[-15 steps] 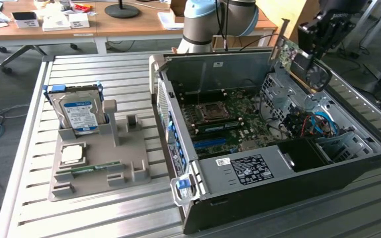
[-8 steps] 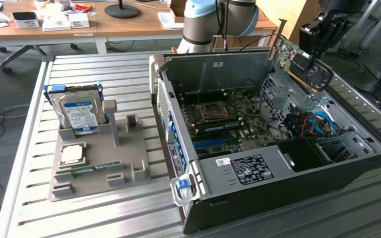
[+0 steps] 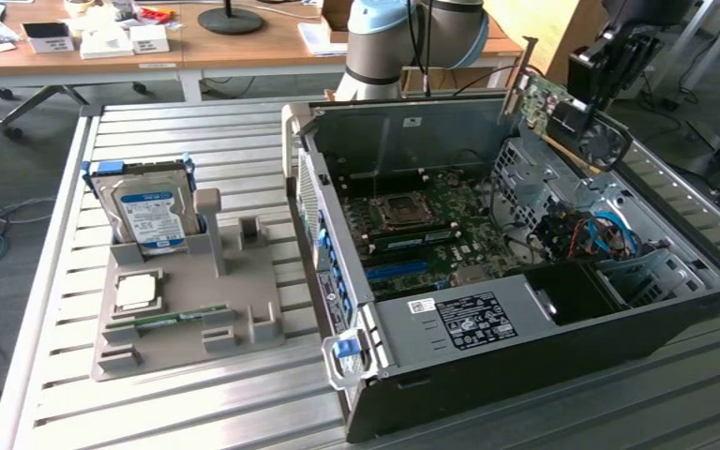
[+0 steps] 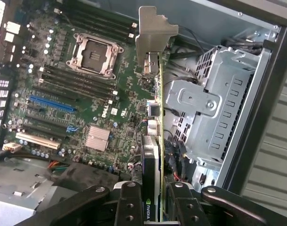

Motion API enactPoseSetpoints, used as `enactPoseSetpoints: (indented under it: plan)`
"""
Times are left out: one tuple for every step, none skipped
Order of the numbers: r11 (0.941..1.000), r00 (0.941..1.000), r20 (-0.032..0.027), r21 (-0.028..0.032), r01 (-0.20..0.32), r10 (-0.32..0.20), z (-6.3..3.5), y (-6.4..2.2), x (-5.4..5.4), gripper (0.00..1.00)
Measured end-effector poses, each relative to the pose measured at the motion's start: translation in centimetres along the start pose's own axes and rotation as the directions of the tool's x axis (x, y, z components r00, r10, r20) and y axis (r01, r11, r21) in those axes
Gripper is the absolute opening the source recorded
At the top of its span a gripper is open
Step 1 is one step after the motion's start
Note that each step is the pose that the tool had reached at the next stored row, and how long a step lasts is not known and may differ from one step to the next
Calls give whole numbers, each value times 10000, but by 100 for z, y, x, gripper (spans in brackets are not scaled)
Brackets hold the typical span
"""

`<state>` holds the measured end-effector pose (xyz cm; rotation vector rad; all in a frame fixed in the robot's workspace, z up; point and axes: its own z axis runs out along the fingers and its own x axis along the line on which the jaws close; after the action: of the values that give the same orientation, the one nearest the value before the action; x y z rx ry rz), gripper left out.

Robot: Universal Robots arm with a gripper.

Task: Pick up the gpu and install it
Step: 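Insert the gpu into the slot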

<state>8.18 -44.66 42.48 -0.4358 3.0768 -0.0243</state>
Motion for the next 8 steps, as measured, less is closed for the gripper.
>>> enactPoseSetpoints:
  plan:
    - [10000, 10000, 1, -2, 46, -46, 0, 0, 0, 27]
    - [10000, 10000, 2, -2, 90, -90, 0, 0, 0, 27]
    - [9999, 9999, 3, -4, 130, -130, 0, 0, 0, 27]
    - [9999, 9999, 4, -5, 142, -142, 0, 0, 0, 27]
    - [9999, 9999, 4, -5, 142, -142, 0, 0, 0, 27]
    - [9999, 9999, 3, -5, 143, -143, 0, 0, 0, 27]
    - [9999, 9999, 3, -5, 143, -143, 0, 0, 0, 27]
    - [9999, 9999, 3, -5, 143, -143, 0, 0, 0, 27]
